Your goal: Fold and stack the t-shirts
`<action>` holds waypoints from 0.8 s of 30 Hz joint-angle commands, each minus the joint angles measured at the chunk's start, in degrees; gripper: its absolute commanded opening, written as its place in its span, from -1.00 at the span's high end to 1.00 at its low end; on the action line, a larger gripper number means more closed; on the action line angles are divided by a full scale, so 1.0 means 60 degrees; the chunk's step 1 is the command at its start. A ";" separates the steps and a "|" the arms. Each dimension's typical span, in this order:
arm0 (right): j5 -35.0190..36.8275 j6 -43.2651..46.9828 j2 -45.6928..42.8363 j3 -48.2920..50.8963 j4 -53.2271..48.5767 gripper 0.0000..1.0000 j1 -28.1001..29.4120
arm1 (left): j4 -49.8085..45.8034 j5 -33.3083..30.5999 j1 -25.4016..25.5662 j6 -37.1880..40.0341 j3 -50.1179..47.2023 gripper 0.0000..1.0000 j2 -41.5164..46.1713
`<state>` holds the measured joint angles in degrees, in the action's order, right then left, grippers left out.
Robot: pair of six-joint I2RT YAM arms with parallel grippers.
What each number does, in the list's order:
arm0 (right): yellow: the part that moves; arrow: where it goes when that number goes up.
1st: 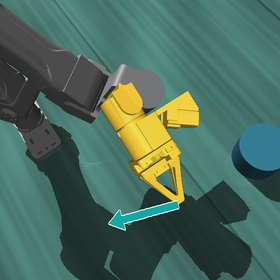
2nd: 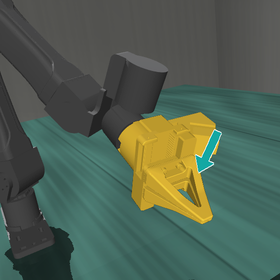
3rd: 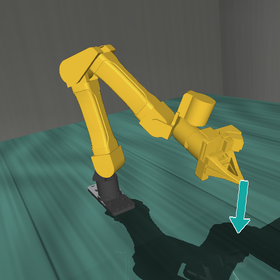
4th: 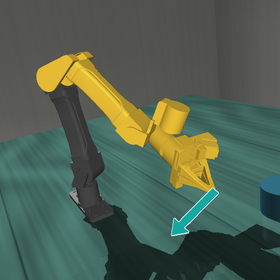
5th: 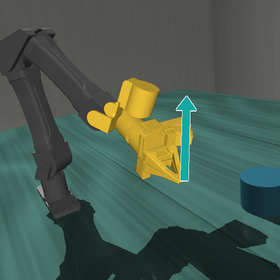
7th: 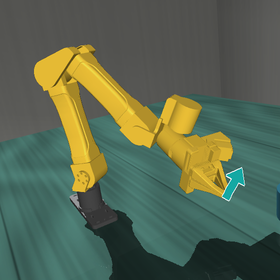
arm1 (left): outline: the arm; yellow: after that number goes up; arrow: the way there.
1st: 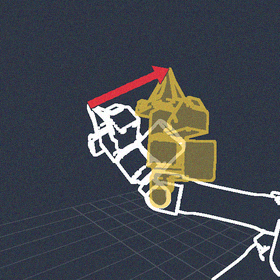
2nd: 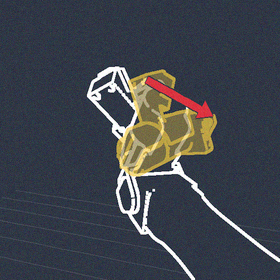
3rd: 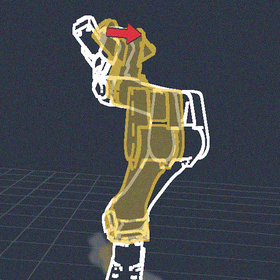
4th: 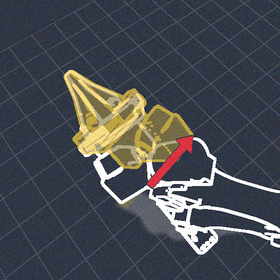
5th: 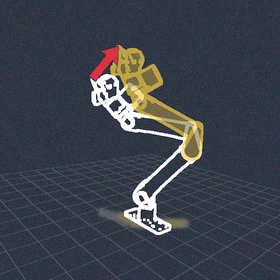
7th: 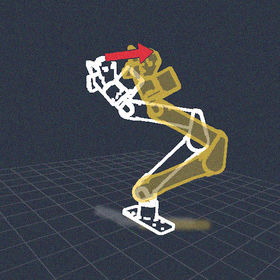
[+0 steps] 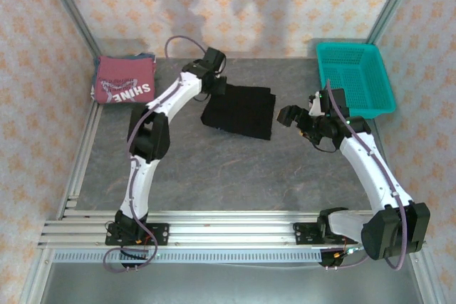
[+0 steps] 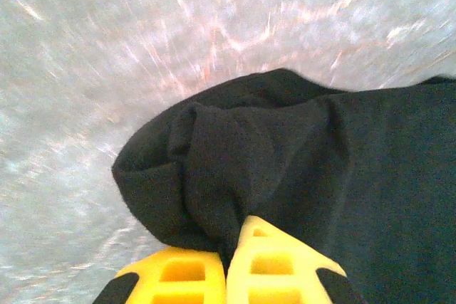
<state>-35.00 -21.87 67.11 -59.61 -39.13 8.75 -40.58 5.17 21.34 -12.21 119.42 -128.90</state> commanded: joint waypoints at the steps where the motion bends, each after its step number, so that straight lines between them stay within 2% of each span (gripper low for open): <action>1: -0.0170 -0.0124 -0.0026 -0.0434 0.0137 -0.99 0.0050 | -0.0076 -0.0349 -0.0184 0.0810 -0.0054 1.00 0.1154; 13: -0.0172 -0.0301 0.0062 -0.0578 0.0355 -0.99 0.0040 | -0.1529 -0.0525 -0.0934 0.1814 0.2136 1.00 0.1517; 24: -0.0156 -0.0566 0.0415 -0.0493 0.0727 -0.99 0.0049 | -0.2611 0.0253 -0.2076 0.2316 0.4577 1.00 0.1416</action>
<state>-35.99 -24.32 69.32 -61.80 -36.80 8.75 -53.04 5.48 9.89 -0.69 143.02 -121.89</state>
